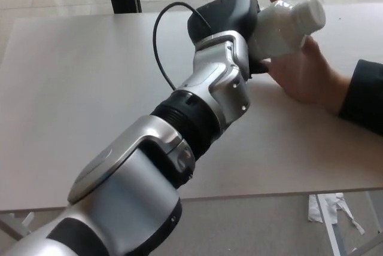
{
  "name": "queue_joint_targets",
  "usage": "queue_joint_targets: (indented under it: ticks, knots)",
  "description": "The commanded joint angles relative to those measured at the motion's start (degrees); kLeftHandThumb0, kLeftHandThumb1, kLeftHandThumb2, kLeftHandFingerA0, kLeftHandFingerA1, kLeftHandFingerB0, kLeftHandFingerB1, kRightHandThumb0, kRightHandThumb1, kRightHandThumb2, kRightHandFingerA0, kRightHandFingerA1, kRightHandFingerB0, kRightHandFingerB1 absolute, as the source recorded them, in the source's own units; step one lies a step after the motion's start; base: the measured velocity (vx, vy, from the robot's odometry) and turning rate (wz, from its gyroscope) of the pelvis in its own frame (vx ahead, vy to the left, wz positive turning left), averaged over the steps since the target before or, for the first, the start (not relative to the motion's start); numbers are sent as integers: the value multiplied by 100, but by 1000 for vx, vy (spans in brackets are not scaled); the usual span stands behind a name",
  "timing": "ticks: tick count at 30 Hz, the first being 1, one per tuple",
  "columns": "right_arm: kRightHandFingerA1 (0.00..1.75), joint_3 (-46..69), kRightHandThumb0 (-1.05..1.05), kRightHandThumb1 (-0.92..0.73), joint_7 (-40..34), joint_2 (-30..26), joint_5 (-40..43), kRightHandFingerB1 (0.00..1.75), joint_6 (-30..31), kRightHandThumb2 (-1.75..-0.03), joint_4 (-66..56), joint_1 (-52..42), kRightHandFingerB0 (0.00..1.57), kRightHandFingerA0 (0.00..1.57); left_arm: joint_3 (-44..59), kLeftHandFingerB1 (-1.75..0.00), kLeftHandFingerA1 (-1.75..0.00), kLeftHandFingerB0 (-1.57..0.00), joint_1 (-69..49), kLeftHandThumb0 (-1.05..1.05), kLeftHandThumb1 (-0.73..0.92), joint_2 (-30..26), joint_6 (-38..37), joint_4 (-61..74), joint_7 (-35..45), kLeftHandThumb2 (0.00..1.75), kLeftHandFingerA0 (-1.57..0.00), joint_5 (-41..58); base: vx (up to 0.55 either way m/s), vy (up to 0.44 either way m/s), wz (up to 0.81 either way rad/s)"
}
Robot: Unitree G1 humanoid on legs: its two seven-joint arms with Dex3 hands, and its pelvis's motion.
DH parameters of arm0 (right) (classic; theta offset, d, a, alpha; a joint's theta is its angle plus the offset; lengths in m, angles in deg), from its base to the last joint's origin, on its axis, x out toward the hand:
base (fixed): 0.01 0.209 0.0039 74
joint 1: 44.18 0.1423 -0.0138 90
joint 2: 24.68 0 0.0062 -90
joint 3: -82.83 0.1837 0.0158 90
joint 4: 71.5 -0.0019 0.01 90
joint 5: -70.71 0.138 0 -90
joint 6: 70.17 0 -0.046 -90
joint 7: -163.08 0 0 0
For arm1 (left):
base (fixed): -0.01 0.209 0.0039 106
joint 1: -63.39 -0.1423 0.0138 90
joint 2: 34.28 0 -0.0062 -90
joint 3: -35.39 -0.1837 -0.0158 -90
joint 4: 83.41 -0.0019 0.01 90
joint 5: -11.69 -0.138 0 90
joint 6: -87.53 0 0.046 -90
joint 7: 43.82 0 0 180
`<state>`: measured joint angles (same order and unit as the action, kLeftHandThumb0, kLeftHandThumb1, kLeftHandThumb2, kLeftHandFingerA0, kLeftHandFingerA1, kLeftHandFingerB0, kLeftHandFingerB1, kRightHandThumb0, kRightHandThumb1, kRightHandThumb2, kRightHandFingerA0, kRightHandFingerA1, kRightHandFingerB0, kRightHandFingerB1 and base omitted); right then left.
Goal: Pick up a bottle and hand it
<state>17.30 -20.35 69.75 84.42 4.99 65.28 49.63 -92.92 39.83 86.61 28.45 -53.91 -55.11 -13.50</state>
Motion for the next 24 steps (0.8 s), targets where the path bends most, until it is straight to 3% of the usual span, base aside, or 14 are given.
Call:
queue_joint_targets:
  ticks: [1, 5, 6, 7, 8, 11, 15, 16, 17, 18, 19, 21, 22, 24]
  knots:
    - [138, -36, -105, -45, 3, 99, 159, 139, 554, -86, -579, 61, 32, 157, -1097, -74, -164, -67, 396, -15, 53, 344, 6, -634, 892, 57, -80, -1025, 0, 0, 0]
    - [130, -16, -105, -43, 64, 163, 263, 138, 830, -85, -839, -26, 35, 157, -1450, -71, -163, -69, 479, -26, 56, 343, 7, -829, 1083, 57, -79, -1117, 0, 0, 0]
    - [161, -7, -86, -37, 43, 174, 257, 112, 811, -116, -854, -42, 49, 157, -1509, -67, -161, -65, 505, -30, 58, 369, -14, -868, 1094, 59, -82, -1151, 0, 0, 0]
    - [134, -117, -39, 0, 16, 131, 86, 89, 817, -89, -898, -91, 51, 150, -1526, -68, -166, -63, 542, -28, 57, 376, -8, -878, 1076, 57, -83, -1130, 0, 0, 0]
    - [115, -32, -105, -44, 74, 185, 263, 137, 912, -84, -924, -69, 29, 132, -1585, -69, -166, -65, 579, -25, 57, 351, -59, -894, 1086, 57, -83, -1163, 0, 0, 0]
    - [161, -33, -88, -39, -53, 208, 179, 111, 851, -117, -911, -70, 46, 157, -1411, -67, -168, -61, 596, -30, 56, 371, -12, -877, 1016, 56, -80, -1025, 0, 0, 0]
    - [130, 7, -105, -28, 75, 199, 296, 114, 1048, -108, -1039, -128, 45, 155, -1398, -70, -169, -62, 578, -35, 56, 369, -13, -873, 1002, 57, -81, -1130, 0, 0, 0]
    - [142, -21, -89, -42, 65, 191, 244, 110, 1025, -118, -1065, -159, 46, 157, -1312, -69, -170, -61, 571, -34, 56, 376, -13, -861, 954, 57, -80, -1097, 0, 0, 0]
    - [135, -29, -39, 1, 49, 196, 218, 88, 983, -89, -1050, -165, 51, 150, -1283, -71, -170, -62, 578, -34, 55, 378, -23, -858, 964, 56, -80, -1096, 0, 0, 0]
    - [118, -35, -105, -44, 22, 195, 193, 142, 957, -87, -1020, -156, 26, 135, -1244, -69, -171, -64, 580, -32, 54, 382, -31, -859, 963, 56, -80, -1092, 0, 0, 0]
    - [150, -21, -89, -41, -20, 205, 194, 113, 937, -119, -992, -132, 48, 157, -1212, -68, -171, -65, 584, -31, 54, 382, -55, -865, 967, 55, -79, -1099, 0, 0, 0]
    - [129, 8, -105, -45, -25, 223, 232, 137, 938, -85, -1003, -123, 31, 157, -1180, -71, -172, -65, 588, -33, 55, 395, -70, -877, 988, 55, -77, -1151, 0, 0, 0]
    - [160, -31, -94, -42, -57, 197, 156, 112, 930, -120, -991, -130, 43, 157, -1136, -69, -169, -64, 574, -32, 56, 415, -45, -874, 956, 56, -79, -1146, 0, 0, 0]
    - [171, 1, -87, -36, -190, 211, 167, 113, 1043, -116, -990, -103, 49, 157, -867, -66, -166, -64, 469, -29, 55, 440, -41, -799, 775, 57, -79, -992, 0, 0, 0]
